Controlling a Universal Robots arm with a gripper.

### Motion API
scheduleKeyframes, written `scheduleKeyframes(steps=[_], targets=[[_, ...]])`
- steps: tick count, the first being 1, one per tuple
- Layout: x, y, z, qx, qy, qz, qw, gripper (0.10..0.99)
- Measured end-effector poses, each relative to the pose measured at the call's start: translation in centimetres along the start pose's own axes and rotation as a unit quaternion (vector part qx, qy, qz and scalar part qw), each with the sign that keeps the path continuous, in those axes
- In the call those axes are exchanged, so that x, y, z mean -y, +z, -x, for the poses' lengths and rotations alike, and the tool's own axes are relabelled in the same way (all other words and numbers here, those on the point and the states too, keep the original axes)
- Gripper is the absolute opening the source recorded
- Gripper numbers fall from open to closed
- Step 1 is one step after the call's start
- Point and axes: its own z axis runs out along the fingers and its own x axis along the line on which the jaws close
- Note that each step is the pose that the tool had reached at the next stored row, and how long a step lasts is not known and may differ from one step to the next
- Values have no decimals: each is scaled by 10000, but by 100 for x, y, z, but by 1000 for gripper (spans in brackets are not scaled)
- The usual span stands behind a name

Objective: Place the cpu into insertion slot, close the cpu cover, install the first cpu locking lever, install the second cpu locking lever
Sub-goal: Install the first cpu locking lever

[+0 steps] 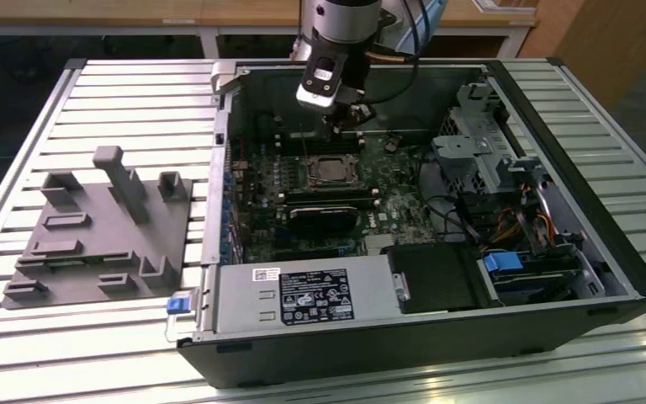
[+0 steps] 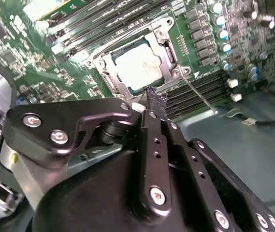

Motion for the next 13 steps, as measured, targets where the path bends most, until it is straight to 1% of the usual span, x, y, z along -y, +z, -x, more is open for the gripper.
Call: scheduleKeyframes(steps=[3, 6, 10, 13], targets=[[0, 2, 0, -11, -269, -9, 9996, 106], [0, 4, 0, -21, -539, -19, 9985, 106], [0, 8, 0, -35, -905, -32, 9959, 106], [0, 10, 0, -45, -1173, -42, 9931, 106]])
